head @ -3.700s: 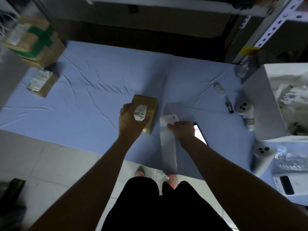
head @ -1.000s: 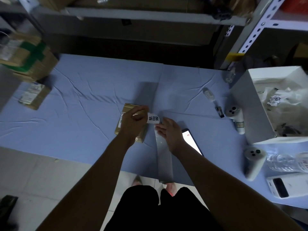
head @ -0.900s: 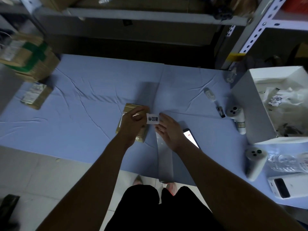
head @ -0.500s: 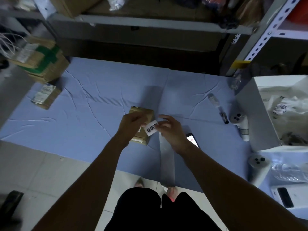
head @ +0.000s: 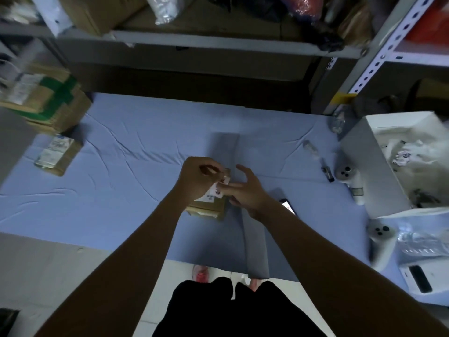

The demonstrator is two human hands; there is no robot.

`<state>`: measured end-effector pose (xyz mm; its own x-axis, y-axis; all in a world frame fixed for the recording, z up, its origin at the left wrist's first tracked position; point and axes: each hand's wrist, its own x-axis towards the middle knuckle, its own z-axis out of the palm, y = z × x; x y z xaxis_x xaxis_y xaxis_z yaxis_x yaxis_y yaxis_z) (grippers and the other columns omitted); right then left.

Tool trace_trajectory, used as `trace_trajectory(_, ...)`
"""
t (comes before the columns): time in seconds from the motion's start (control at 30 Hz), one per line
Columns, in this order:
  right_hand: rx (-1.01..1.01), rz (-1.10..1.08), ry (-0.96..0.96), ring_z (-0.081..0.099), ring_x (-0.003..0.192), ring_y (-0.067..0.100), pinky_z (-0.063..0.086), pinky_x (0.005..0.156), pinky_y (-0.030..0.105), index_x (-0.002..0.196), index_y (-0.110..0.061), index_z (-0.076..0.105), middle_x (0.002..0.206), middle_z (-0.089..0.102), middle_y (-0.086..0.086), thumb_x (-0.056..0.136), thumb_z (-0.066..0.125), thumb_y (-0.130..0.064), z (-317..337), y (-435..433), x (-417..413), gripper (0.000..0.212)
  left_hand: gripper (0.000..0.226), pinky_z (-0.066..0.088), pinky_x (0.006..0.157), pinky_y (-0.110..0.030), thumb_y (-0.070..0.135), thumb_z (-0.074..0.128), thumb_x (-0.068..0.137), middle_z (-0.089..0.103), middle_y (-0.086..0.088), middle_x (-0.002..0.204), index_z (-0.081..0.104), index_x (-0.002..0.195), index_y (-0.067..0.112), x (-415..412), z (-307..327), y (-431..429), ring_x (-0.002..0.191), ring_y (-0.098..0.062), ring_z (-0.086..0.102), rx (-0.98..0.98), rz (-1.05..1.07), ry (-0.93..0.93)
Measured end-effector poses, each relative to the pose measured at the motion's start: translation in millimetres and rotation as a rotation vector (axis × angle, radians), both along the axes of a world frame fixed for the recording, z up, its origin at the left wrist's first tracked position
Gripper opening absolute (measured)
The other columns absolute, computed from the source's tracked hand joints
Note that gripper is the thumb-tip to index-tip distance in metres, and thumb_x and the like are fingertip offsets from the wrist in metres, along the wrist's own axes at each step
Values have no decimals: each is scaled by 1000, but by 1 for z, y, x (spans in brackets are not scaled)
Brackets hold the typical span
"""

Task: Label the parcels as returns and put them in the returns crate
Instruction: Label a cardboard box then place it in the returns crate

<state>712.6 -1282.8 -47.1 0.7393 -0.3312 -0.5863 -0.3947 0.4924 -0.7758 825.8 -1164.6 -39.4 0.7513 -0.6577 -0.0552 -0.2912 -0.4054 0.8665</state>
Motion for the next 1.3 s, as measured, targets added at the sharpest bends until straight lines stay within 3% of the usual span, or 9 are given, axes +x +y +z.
trace_trajectory(0.17, 59, -223, 87, 63, 48, 11, 42, 40, 19, 122, -12, 51, 97, 66, 24, 79, 77, 7, 5, 17, 16, 53, 13, 59, 74, -30, 0, 81, 76, 76, 5, 81, 78, 83, 11, 13, -6, 8, 78, -12, 72, -145, 131, 102)
trace_trajectory(0.27, -4, -341, 131, 68, 66, 18, 49, 48, 20, 125, -8, 54, 104, 68, 22, 73, 82, 5, -3, 22, 27, 60, 14, 60, 70, -31, -4, 80, 75, 75, 0, 83, 77, 84, 7, 20, -13, 15, 79, -10, 71, -186, 191, 148)
trace_trajectory(0.37, -52, -391, 165, 65, 52, 9, 49, 47, 17, 123, -13, 53, 85, 68, 13, 77, 77, 9, -1, 24, 34, 56, 15, 60, 74, -34, 1, 80, 76, 74, 0, 83, 76, 84, 13, 24, -27, 18, 82, -12, 71, -166, 270, 191)
trace_trajectory(0.57, -283, -290, 143, 74, 76, 19, 55, 57, 24, 125, -16, 55, 88, 74, 10, 81, 78, -2, -7, 30, 42, 51, 29, 61, 70, -37, 13, 81, 79, 75, -6, 93, 72, 107, 19, 37, -39, 17, 77, -23, 75, -129, 372, 568)
trace_trajectory(0.67, -329, -281, 171, 75, 79, 21, 60, 65, 33, 124, -18, 55, 84, 75, 9, 80, 80, -5, -13, 32, 47, 52, 15, 57, 66, -27, 6, 81, 78, 74, 0, 79, 75, 86, 17, 43, -39, 21, 70, -11, 72, -111, 270, 417)
trace_trajectory(0.83, -540, -298, 268, 71, 73, 12, 57, 59, 27, 108, -18, 61, 84, 73, 0, 75, 84, -9, -18, 36, 63, 41, 12, 51, 67, -13, 7, 79, 79, 71, 1, 78, 74, 90, 8, 52, -47, 23, 70, -7, 67, -39, 160, 86)
trace_trajectory(1.07, -939, -55, 409, 59, 71, 10, 34, 55, 8, 82, -14, 73, 78, 67, -4, 80, 76, -11, -28, 37, 87, 5, 7, 50, 64, -28, 4, 73, 83, 70, -2, 74, 68, 86, 8, 58, -68, 20, 68, -17, 66, 27, 91, -121)
trace_trajectory(1.2, -1066, 80, 433, 57, 60, 11, 38, 52, 18, 75, -14, 76, 73, 65, -1, 85, 64, -8, -34, 40, 91, 16, 9, 48, 62, -38, 6, 61, 86, 61, -8, 75, 61, 78, 7, 57, -69, 18, 70, -28, 59, 147, -19, -311)
trace_trajectory(1.3, -1161, 209, 529, 56, 71, 20, 41, 60, 29, 80, -20, 75, 89, 57, 1, 91, 61, -15, -32, 41, 95, 18, 16, 46, 63, -36, 14, 52, 90, 48, -10, 93, 67, 86, 8, 55, -68, 19, 75, -30, 55, 234, -121, -384)
